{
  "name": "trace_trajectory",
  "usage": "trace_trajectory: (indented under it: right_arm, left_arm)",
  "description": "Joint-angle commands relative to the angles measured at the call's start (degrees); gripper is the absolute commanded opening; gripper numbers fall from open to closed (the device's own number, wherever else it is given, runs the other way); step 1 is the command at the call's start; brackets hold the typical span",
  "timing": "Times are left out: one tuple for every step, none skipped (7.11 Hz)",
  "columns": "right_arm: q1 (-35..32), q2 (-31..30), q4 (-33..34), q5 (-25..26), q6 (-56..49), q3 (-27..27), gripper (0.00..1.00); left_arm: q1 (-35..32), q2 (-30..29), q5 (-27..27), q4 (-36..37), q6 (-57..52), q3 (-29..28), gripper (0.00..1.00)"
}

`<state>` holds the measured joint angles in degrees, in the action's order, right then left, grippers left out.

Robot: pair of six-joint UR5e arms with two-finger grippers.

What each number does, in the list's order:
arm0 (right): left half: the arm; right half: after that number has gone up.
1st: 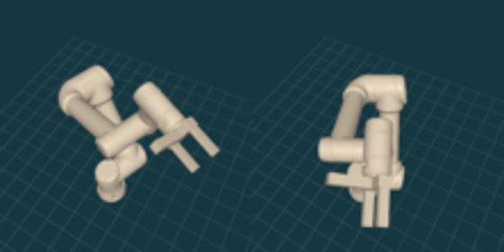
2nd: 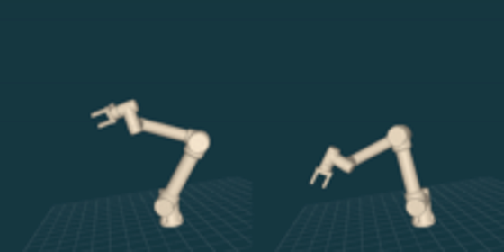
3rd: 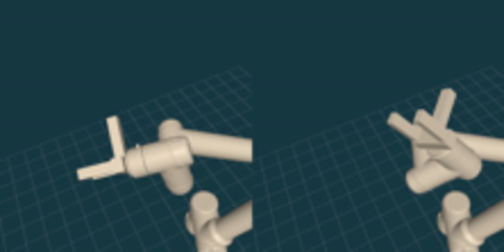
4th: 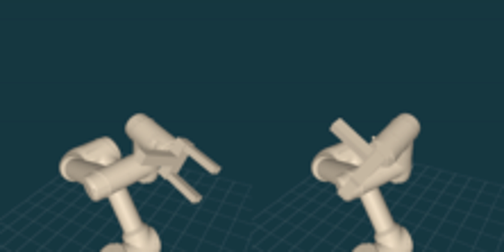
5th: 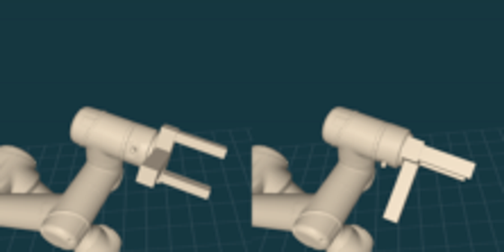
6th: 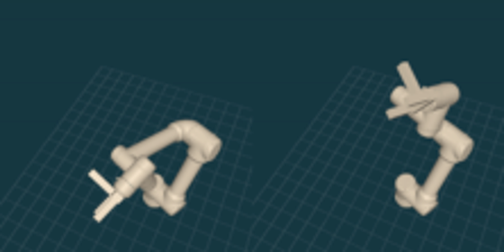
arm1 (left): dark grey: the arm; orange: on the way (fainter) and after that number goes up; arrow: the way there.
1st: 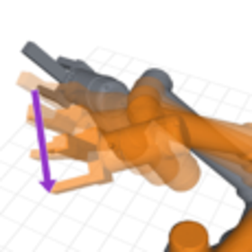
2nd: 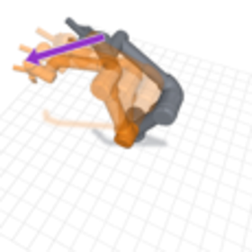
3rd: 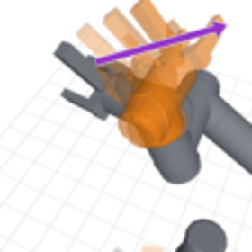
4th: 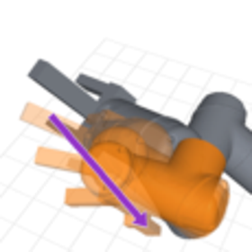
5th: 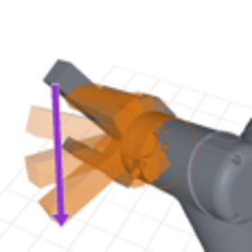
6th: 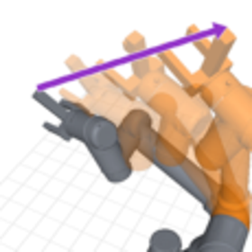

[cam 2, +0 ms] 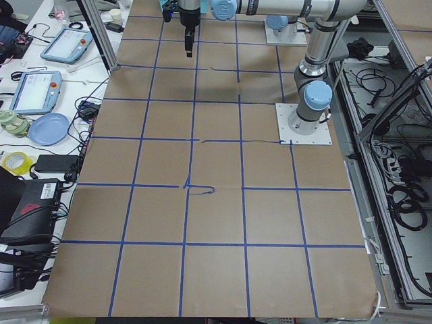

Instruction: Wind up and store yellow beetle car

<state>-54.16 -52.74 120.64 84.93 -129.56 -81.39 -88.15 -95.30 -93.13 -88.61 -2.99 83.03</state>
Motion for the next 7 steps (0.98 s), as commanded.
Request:
trace_trajectory:
  right_arm:
    - [-0.2, -4.7, -2.5, -0.3, 7.1, 0.0, 1.0]
    - [-0.7, -9.3, -12.1, -4.5, 16.3, 0.1, 1.0]
    - [-4.0, -13.3, -13.9, -5.1, 25.9, -0.1, 1.0]
    - [-10.1, -16.6, -17.2, -4.6, 35.2, -0.2, 1.0]
    - [-16.1, -18.7, -17.4, -4.7, 48.5, -0.2, 1.0]
    - [-21.0, -21.1, -18.1, -4.6, 58.4, -0.3, 1.0]
    - [-24.8, -24.0, -21.2, -4.5, 70.5, -1.7, 1.0]
  left_arm:
    - [0.0, -0.1, 0.0, 0.4, 0.0, 0.0, 1.0]
    - [0.0, -0.1, 0.1, 0.4, 0.0, 0.0, 1.0]
    - [0.0, -0.1, 0.1, 0.5, 0.0, 0.0, 1.0]
    - [0.0, -0.1, 0.1, 0.4, 0.0, 0.0, 1.0]
    - [-0.1, -0.1, 0.1, 0.4, 0.1, 0.0, 1.0]
    - [-0.1, -0.1, 0.4, 0.4, 0.1, 0.0, 1.0]
    - [-0.1, 0.0, 0.5, 0.4, 0.0, 0.0, 1.0]
